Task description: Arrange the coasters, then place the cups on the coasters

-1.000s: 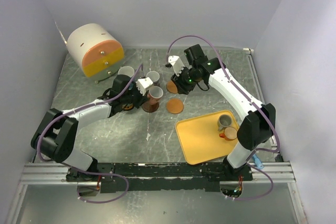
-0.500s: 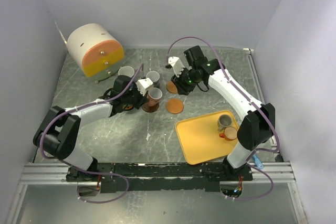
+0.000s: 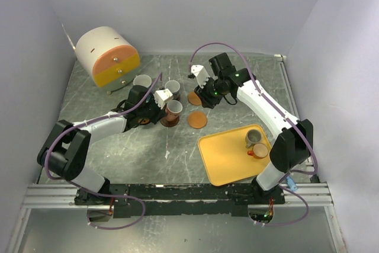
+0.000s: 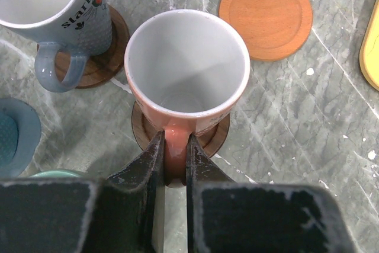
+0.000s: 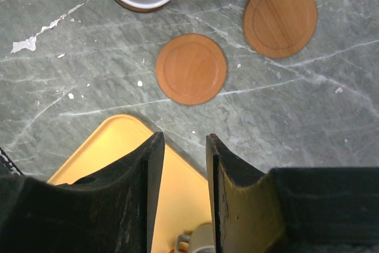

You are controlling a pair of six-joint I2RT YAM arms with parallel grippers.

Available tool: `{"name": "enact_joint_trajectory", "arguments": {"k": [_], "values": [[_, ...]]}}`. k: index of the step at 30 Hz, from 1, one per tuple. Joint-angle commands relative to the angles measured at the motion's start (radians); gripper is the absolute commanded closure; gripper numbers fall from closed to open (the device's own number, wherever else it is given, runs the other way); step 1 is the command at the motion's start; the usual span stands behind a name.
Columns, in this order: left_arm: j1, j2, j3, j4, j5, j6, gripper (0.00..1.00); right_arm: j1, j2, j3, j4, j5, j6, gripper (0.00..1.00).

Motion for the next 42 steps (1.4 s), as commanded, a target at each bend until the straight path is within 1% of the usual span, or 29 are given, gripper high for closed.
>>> {"name": "enact_joint_trajectory", "arguments": {"k": [1, 3, 5, 9, 10, 17, 25, 42], "values": [[0.006, -0.005, 0.035, 0.008, 0.017, 0.015, 0.93, -0.004, -0.045, -0.018, 0.012, 0.011, 0.004, 0.65], [0.006, -0.005, 0.037, 0.000, 0.018, 0.020, 0.92, -0.004, -0.050, -0.023, 0.014, 0.014, 0.004, 0.65], [0.006, -0.008, 0.035, 0.003, 0.020, 0.024, 0.89, -0.004, -0.053, -0.025, 0.013, 0.019, 0.004, 0.66], [0.006, -0.004, 0.040, -0.010, 0.028, 0.027, 0.82, -0.003, -0.054, -0.027, 0.012, 0.024, 0.003, 0.66], [0.006, -0.002, 0.044, -0.017, 0.030, 0.028, 0.80, -0.023, -0.056, -0.028, 0.012, 0.026, 0.004, 0.66], [0.006, -0.003, 0.050, -0.059, 0.024, 0.033, 0.70, -0.036, -0.066, -0.035, 0.012, 0.031, 0.004, 0.66], [0.006, -0.014, 0.043, -0.082, 0.013, 0.035, 0.66, -0.038, -0.056, -0.025, 0.003, 0.027, 0.004, 0.66], [0.006, -0.010, 0.045, -0.103, 0.019, 0.034, 0.63, -0.045, -0.071, -0.041, 0.012, 0.050, 0.010, 0.66]]}}
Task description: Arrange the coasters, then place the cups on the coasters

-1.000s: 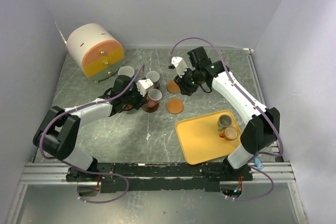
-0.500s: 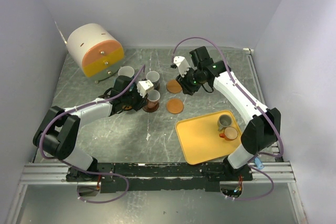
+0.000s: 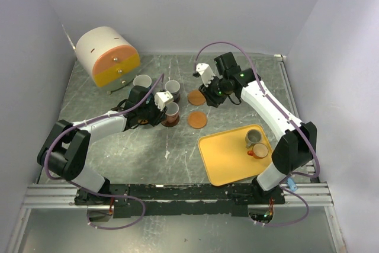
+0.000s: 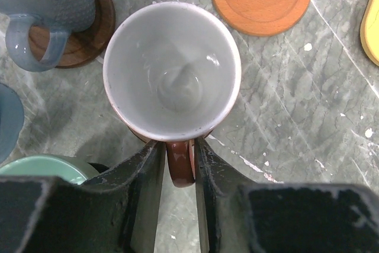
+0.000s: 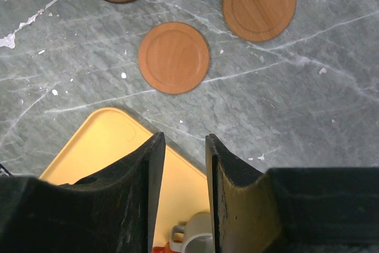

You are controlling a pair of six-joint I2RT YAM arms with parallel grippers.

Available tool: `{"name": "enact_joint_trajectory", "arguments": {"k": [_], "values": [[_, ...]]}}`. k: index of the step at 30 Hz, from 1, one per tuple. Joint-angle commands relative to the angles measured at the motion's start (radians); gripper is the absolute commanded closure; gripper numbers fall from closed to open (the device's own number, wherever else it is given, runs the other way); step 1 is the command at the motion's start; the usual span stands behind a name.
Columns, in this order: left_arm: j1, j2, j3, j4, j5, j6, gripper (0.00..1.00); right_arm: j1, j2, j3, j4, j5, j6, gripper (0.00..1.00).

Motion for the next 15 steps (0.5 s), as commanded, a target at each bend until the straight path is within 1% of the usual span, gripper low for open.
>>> {"name": "enact_joint_trajectory", "arguments": {"k": [1, 10, 13, 14, 15], "values": [[0.005, -0.010, 0.028, -0.003, 0.015, 0.008, 0.63, -0.009, -0.038, -0.018, 0.013, 0.019, 0.009, 0.66], [0.008, -0.021, 0.034, -0.013, 0.013, 0.015, 0.58, -0.022, -0.064, -0.047, 0.023, 0.026, 0.013, 0.66], [0.012, -0.034, 0.033, -0.018, 0.017, 0.020, 0.52, -0.057, -0.083, -0.068, 0.030, 0.012, 0.018, 0.65], [0.013, -0.041, 0.034, -0.020, 0.020, 0.021, 0.49, -0.075, -0.091, -0.076, 0.028, 0.009, 0.022, 0.65], [0.014, -0.050, 0.034, -0.023, 0.025, 0.026, 0.43, -0.092, -0.101, -0.086, 0.027, 0.006, 0.024, 0.65]]}}
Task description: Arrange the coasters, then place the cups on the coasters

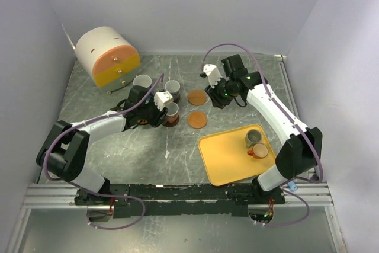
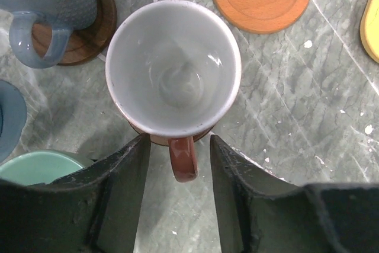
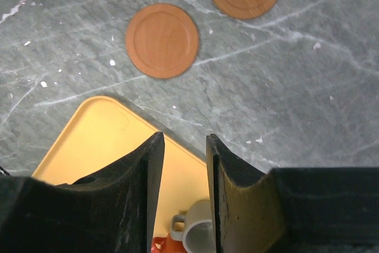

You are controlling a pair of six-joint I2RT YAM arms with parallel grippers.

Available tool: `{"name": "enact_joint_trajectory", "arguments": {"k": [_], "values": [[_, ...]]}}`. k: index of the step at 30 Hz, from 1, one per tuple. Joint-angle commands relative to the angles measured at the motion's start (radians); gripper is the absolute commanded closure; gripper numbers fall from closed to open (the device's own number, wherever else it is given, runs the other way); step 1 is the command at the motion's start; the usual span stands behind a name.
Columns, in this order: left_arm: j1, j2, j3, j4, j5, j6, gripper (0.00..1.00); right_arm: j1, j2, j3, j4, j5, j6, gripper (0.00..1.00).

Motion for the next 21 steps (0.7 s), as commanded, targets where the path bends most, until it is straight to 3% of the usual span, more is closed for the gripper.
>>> {"name": "enact_joint_trajectory", "arguments": {"k": [1, 5, 8, 9, 11, 21], "values": [[0.013, -0.050, 0.036, -0.015, 0.030, 0.026, 0.41, -0.077, -0.059, -0.040, 0.017, -0.007, 0.022, 0.65], [0.035, -0.073, 0.068, -0.076, 0.069, 0.058, 0.35, -0.133, -0.119, -0.113, 0.030, 0.038, 0.028, 0.64], [0.062, -0.094, 0.087, -0.129, 0.119, 0.099, 0.19, -0.161, -0.158, -0.161, 0.026, 0.068, 0.030, 0.63], [0.069, -0.099, 0.095, -0.157, 0.132, 0.122, 0.09, -0.168, -0.169, -0.174, 0.022, 0.080, 0.029, 0.63], [0.081, -0.109, 0.115, -0.217, 0.147, 0.160, 0.02, -0.177, -0.195, -0.196, 0.020, 0.117, 0.030, 0.63], [0.152, -0.228, 0.149, -0.319, 0.115, 0.233, 0.00, -0.243, -0.301, -0.269, 0.015, 0.252, 0.001, 0.61]]}}
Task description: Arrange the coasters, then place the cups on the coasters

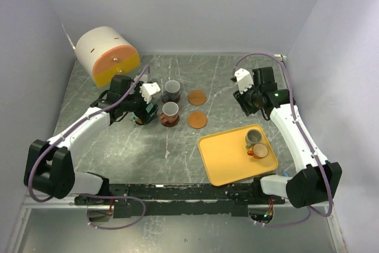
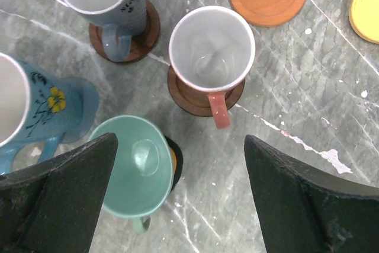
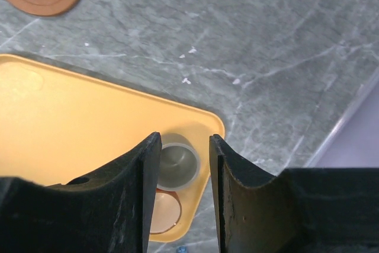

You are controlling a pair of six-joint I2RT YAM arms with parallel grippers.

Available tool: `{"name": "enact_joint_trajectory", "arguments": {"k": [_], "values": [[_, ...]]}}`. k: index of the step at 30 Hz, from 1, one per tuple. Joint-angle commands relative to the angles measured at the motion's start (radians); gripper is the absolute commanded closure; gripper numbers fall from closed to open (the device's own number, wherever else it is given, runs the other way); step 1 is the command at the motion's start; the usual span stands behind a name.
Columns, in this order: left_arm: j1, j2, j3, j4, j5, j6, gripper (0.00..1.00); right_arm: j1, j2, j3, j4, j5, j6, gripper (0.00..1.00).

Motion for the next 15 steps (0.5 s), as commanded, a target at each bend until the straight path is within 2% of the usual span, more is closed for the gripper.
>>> {"name": "enact_joint_trajectory", "arguments": {"k": [1, 7, 15], "values": [[0.027, -0.092, 0.036, -0.042, -0.009, 0.048, 0.00, -0.025, -0.016, -0.029, -0.024, 0.076, -0.030, 0.61], [0.042, -0.150, 0.067, -0.084, -0.048, 0.074, 0.01, -0.082, -0.024, -0.062, -0.075, 0.112, -0.137, 0.60], [0.080, -0.176, 0.069, -0.047, -0.109, 0.037, 0.01, -0.155, 0.024, -0.134, -0.105, 0.107, -0.251, 0.45]]}}
